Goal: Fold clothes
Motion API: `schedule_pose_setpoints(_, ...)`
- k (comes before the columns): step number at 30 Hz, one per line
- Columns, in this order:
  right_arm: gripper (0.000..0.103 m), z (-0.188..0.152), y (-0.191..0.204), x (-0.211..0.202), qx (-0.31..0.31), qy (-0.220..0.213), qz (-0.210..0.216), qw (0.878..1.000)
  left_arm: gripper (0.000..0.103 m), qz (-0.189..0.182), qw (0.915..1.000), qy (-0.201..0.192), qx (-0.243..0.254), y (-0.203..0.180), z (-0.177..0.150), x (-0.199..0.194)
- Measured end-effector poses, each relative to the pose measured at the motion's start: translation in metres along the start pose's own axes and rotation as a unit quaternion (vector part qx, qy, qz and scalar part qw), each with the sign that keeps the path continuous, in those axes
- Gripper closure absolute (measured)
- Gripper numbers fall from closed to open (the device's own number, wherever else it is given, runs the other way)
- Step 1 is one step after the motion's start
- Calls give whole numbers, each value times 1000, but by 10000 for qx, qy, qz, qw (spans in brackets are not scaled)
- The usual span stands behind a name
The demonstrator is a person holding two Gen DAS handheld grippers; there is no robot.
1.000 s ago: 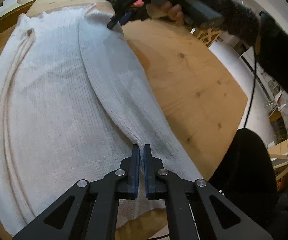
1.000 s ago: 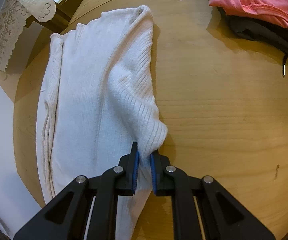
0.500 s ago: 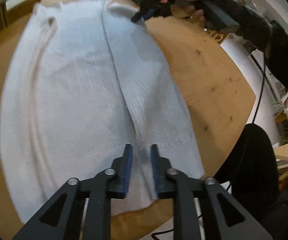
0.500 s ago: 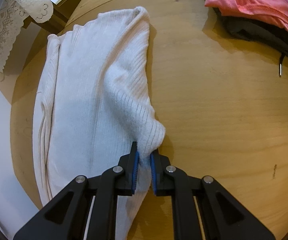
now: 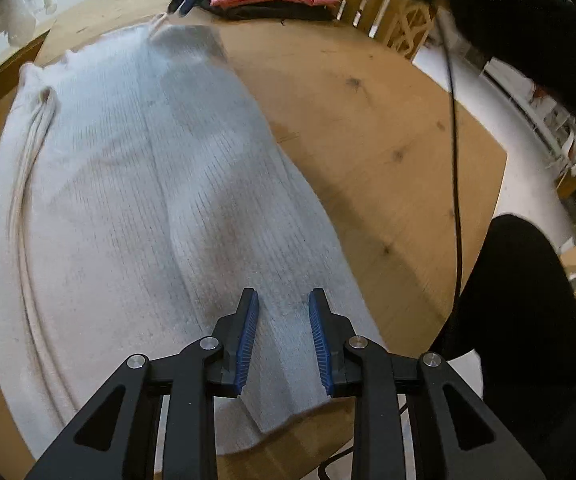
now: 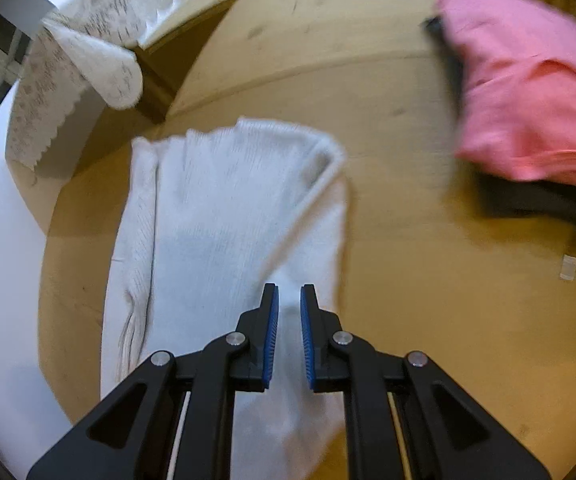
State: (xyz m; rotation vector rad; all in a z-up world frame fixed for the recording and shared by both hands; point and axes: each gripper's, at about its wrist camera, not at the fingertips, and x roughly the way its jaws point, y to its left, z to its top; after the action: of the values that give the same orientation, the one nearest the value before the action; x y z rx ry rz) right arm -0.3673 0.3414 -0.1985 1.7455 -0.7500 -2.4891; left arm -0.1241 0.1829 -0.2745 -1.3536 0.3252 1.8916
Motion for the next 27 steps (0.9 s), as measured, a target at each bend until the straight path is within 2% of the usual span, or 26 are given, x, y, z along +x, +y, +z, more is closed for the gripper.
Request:
schedule_pose_setpoints(2, 92, 10, 2, 18, -6, 71, -92, 9999, 78, -110, 9999, -15, -48, 5, 0, -1)
schedule_pose_setpoints(3, 94, 18, 1, 23, -114, -85, -505, 9986, 78, -131, 9999, -28, -34, 6, -1, -1)
schedule_pose_setpoints(4, 95, 25, 0, 26, -112, -206, -710, 9972, 78, -142, 9999, -45, 0, 6, -2, -1)
schedule_pose_setpoints(6, 95, 33, -9, 20, 140, -283, -568, 9979, 78, -139, 9999, -52, 43, 4, -5, -3)
schedule_pose_setpoints(8, 89, 32, -13, 1, 284, -517, -270, 9979, 78, -129, 9999, -42, 39, 3, -7, -6)
schedule_pose_setpoints(10, 77, 24, -18, -8, 263, -480, -350, 9979, 78, -103, 9999, -81, 45, -1, -8, -13)
schedule_pose_setpoints(11, 75, 20, -21, -13, 249, -453, -401, 9979, 76, -76, 9998, -144, 99, -6, -7, -16)
schedule_pose_setpoints(14, 75, 5, -19, -8, 137, -202, -326, 9992, 62, 89, 9989, -283, 350, -27, -10, -24)
schedule_pose_setpoints(19, 69, -19, -15, 1, -54, 229, -186, 9996, 56, 296, 9981, -223, 483, -40, -10, -18)
schedule_pose_setpoints(27, 63, -32, -15, 11, -304, 499, -289, 9979, 48, 665, 9973, 38, 300, -43, -9, 9)
